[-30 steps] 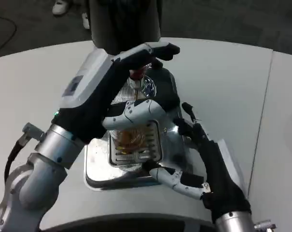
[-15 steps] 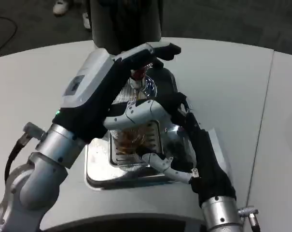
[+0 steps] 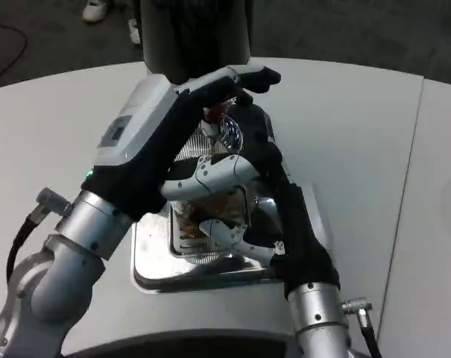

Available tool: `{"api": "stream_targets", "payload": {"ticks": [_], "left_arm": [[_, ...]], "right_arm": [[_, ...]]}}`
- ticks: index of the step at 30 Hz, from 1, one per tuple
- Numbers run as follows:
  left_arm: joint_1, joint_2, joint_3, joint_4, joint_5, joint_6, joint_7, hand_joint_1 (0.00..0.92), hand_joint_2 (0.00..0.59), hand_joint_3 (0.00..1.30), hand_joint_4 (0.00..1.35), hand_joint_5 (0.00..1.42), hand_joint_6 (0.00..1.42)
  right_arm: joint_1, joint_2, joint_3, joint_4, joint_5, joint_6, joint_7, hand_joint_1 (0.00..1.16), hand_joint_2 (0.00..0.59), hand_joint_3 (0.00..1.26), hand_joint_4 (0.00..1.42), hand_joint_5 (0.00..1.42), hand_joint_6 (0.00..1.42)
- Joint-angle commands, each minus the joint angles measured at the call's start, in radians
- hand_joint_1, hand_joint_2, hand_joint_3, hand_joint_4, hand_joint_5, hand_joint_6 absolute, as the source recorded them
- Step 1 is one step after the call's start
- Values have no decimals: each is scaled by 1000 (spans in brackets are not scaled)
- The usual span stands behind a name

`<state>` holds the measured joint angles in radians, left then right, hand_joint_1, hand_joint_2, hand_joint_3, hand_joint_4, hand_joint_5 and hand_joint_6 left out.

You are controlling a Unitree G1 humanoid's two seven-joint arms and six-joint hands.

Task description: Grasp the cup under the faucet to collect the drink, then remove the cup.

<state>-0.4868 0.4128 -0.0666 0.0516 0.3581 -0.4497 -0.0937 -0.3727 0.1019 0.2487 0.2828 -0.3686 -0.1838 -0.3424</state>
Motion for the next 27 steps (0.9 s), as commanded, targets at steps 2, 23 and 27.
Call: {"api": "stream_targets", "payload": {"ticks": [2, 23, 27], "left_arm": [[8, 10, -21, 15, 20, 12, -22, 0, 90, 339, 323, 386, 315], [-15, 19, -28, 60, 29, -3, -19, 0, 90, 340, 332, 402, 321], [-19, 20, -30, 65, 31, -3, -20, 0, 90, 343, 332, 402, 321]], "right_arm": [[-39, 34, -3, 72, 6, -37, -29, 870, 150, 76, 220, 224, 215], [-190, 38, -25, 310, 10, -104, -97, 852, 140, 63, 231, 224, 196], [-211, 41, -23, 335, 9, -111, -110, 841, 137, 46, 208, 224, 187]]}}
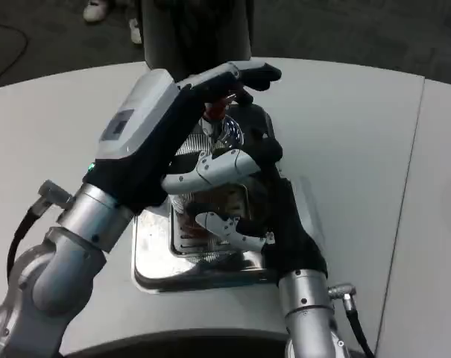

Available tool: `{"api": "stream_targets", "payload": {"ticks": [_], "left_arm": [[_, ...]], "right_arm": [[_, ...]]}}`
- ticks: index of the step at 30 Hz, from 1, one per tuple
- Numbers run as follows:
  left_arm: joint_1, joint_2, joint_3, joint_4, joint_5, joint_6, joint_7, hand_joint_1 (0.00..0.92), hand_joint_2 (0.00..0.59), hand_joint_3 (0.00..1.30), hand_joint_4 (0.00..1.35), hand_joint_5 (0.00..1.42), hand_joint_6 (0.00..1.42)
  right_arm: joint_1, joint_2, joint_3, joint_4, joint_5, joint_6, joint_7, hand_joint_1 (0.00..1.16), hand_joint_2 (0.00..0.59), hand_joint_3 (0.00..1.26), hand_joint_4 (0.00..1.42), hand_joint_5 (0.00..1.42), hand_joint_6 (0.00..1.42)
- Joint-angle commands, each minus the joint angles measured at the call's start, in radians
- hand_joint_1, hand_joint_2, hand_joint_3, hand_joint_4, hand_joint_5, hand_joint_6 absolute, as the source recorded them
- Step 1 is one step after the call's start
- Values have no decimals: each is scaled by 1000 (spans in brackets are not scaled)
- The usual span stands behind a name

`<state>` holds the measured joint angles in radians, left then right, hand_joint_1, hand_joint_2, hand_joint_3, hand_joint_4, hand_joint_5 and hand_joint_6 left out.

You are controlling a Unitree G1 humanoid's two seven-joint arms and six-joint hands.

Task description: Grasp the cup under the faucet to collect the drink, then remove the cup.

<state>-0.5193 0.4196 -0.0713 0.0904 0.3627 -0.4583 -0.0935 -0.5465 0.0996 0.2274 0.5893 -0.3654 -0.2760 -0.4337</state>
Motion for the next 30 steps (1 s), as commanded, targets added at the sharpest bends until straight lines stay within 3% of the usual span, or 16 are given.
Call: {"api": "stream_targets", "payload": {"ticks": [1, 30], "left_arm": [[13, 13, -25, 27, 28, 5, -20, 0, 90, 344, 332, 403, 322], [-9, 34, -45, 44, 47, 0, -3, 0, 92, 355, 347, 410, 323]], "right_arm": [[-41, 44, -2, 33, 6, -21, -21, 840, 136, 44, 206, 224, 185], [-87, 59, 64, 71, -26, 16, -24, 823, 163, 52, 218, 234, 178]]}}
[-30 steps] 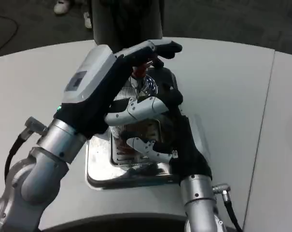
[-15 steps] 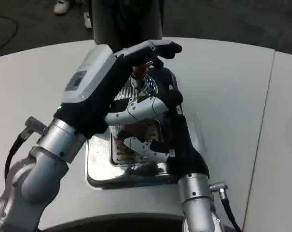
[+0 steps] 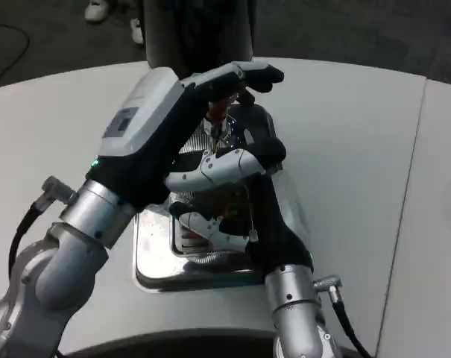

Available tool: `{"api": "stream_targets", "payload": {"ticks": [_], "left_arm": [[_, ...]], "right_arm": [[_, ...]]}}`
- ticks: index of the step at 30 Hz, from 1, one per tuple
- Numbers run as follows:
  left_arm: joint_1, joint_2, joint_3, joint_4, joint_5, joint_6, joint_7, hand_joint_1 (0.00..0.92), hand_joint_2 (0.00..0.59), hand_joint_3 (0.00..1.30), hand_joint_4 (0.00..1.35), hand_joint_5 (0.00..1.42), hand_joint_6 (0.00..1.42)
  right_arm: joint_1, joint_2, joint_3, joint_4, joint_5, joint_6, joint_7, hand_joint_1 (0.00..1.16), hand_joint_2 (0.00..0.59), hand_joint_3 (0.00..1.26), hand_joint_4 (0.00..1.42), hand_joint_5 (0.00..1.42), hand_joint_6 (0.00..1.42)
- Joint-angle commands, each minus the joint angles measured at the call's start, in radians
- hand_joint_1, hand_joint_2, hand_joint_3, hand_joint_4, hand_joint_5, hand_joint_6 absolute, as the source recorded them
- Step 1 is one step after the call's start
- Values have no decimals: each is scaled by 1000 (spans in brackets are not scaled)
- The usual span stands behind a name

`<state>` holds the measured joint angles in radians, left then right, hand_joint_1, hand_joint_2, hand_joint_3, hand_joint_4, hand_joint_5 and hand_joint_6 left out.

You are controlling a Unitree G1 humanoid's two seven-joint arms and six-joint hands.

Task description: Grasp the cup under the faucet to collect the drink, then remove the cup.

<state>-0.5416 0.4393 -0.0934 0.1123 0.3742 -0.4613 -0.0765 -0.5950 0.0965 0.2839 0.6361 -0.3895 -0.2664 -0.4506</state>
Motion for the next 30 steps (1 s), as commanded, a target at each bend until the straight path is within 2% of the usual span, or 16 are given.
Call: {"api": "stream_targets", "payload": {"ticks": [1, 19, 28, 30], "left_arm": [[13, 14, -24, 23, 35, 3, -20, 0, 92, 356, 347, 411, 323], [6, 17, -24, 43, 42, -2, -13, 0, 91, 369, 353, 413, 331], [2, 19, -23, 52, 40, -8, -12, 0, 87, 371, 360, 413, 335], [2, 18, -25, 54, 41, -7, -12, 0, 87, 371, 360, 413, 336]], "right_arm": [[-41, 63, 7, 28, 0, 5, -7, 822, 163, 52, 219, 236, 178], [-118, 79, -6, 142, 21, -5, -28, 827, 155, 87, 289, 332, 226], [-118, 80, -6, 158, 30, -16, -54, 843, 167, 209, 448, 514, 393], [-116, 81, -5, 159, 33, -21, -58, 847, 168, 263, 502, 573, 479]]}}
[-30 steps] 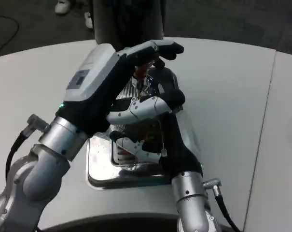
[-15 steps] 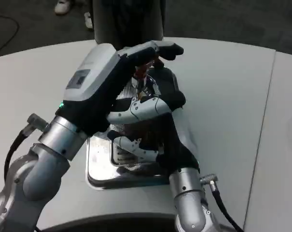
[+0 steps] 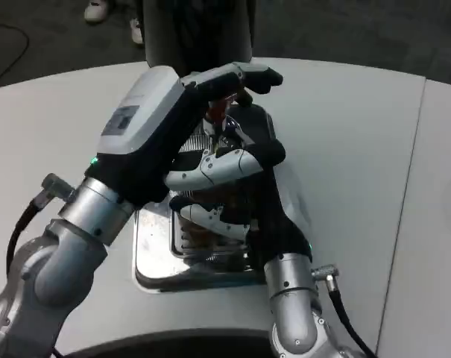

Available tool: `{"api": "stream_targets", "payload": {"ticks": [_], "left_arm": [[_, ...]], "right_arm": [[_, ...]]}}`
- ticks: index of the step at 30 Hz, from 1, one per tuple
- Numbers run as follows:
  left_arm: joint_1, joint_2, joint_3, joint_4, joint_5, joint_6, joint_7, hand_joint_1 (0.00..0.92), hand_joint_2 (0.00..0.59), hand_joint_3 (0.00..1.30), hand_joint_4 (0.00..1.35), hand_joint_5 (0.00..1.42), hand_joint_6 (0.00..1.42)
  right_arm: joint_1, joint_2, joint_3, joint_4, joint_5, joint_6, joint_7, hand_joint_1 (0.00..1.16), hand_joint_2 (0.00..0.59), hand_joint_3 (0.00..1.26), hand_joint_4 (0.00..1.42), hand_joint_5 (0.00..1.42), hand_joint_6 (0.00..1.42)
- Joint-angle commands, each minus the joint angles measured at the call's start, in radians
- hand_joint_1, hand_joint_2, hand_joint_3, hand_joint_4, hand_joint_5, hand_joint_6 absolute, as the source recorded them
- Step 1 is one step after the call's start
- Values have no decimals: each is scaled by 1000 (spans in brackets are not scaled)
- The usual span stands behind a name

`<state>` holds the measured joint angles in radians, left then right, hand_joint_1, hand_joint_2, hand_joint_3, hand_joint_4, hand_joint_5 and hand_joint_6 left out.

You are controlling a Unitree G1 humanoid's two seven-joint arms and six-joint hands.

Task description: Grasp the cup under the faucet to collect the drink, then remove the cup.

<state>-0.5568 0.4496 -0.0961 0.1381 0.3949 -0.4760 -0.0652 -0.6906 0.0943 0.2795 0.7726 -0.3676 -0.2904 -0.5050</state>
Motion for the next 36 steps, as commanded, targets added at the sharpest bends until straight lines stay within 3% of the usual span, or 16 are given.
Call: {"api": "stream_targets", "payload": {"ticks": [1, 6, 21, 27, 36], "left_arm": [[17, 8, -22, 28, 21, 7, -23, 0, 86, 371, 361, 413, 336], [18, 10, -20, 30, 20, 8, -21, 0, 86, 371, 361, 413, 336], [32, 6, -10, 10, -3, 10, -27, 0, 86, 356, 302, 369, 304], [42, -15, 4, -6, -97, 35, -58, 0, 91, 297, 178, 299, 271], [43, -62, 46, -11, -275, 95, -120, 0, 90, 260, 114, 268, 254]], "right_arm": [[-20, 84, -1, 23, 12, 0, -7, 850, 168, 284, 517, 589, 510], [-19, 85, -2, 25, 15, -12, -19, 870, 172, 410, 604, 707, 652], [10, 67, 18, -41, -13, -10, -41, 872, 168, 611, 736, 950, 945], [33, 56, 29, -92, -32, 8, -37, 872, 157, 623, 747, 961, 961], [51, 48, 23, -128, -36, 19, -28, 868, 152, 639, 738, 974, 984]]}}
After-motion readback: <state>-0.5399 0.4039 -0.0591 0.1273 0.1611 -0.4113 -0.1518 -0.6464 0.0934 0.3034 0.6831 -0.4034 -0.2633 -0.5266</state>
